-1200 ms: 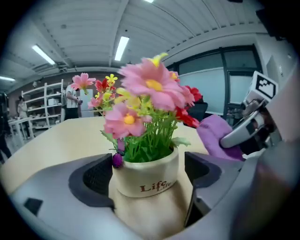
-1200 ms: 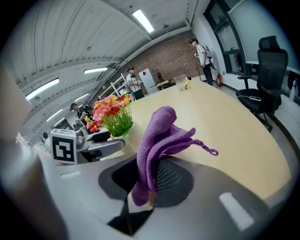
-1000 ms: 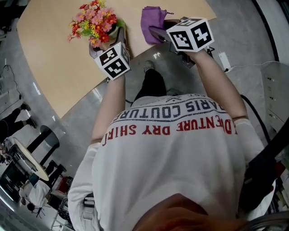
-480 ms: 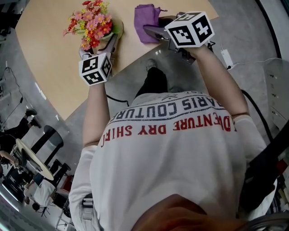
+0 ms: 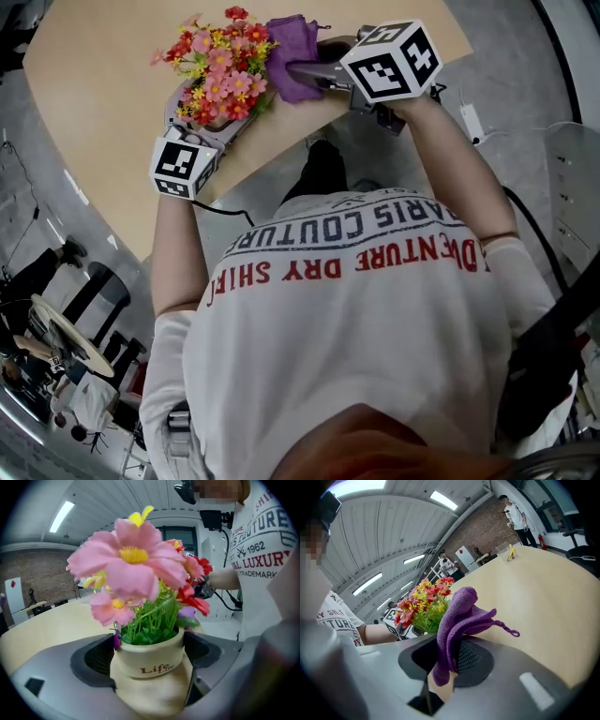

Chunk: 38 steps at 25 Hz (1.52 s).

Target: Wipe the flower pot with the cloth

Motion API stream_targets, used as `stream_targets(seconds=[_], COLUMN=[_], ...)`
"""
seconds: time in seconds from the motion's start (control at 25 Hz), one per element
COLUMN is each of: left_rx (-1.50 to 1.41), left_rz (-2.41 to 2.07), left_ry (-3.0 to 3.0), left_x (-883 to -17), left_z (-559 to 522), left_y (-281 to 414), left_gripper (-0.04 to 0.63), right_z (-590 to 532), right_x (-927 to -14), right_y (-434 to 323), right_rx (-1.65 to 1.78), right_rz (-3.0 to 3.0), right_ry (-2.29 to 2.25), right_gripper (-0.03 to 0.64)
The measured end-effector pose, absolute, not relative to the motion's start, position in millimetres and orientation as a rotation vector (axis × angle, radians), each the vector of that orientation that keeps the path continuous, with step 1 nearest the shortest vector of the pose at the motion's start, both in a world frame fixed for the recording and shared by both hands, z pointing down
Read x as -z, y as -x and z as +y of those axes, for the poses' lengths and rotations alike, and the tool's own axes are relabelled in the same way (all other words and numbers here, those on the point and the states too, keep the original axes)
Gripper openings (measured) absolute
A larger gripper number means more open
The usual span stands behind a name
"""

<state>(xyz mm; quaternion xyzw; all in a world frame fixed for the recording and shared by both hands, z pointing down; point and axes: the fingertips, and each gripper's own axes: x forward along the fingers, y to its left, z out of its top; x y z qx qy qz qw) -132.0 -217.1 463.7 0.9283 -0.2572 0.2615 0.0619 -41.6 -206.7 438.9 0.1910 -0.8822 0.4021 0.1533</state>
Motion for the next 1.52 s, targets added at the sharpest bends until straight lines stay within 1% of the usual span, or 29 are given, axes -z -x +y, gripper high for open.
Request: stream_targets(seconds=[0.2, 0.56, 0.8, 1.04, 1.32, 1.52], left_rx=[-0.802, -0.811, -0.844, -0.895, -0.682, -0.475], left_rz=[-0.666, -0.601, -0.578, -0.650, -0.967, -1.248], left_ry=[-2.846, -2.873, -2.867, -2.802, -2.614, -2.421], left_x=[-461.2, -461.0, -460.3, -463.2, -445.3, -449.9], left_z=[-212.8, -212.8, -212.7, -212.6, -197.2, -188.4], left_y=[126.0, 126.2, 125.9, 129.1, 141.3, 123.0], left_gripper=[0.466, 0.466, 0.466, 0.466, 0.466, 0.466], right_z=[-209.5, -216.3, -220.9, -222.5, -221.0, -208.3], right_x=[-440.4, -465.8, -499.7, -499.9, -473.2, -463.2], right_y=[48.4, 54.5, 50.2, 41.6, 18.6, -2.4], right_rx=[-1.125, -1.070, -0.856, -0.911, -0.998, -1.031], right_rz=[-2.507, -2.375, -2.142, -2.145, -2.249, -2.293], right_ry=[-0.481, -0.486, -0.525, -0.530, -0.580, -0.571], right_gripper=[0.066, 0.064, 0.064, 0.064, 0.064, 0.064])
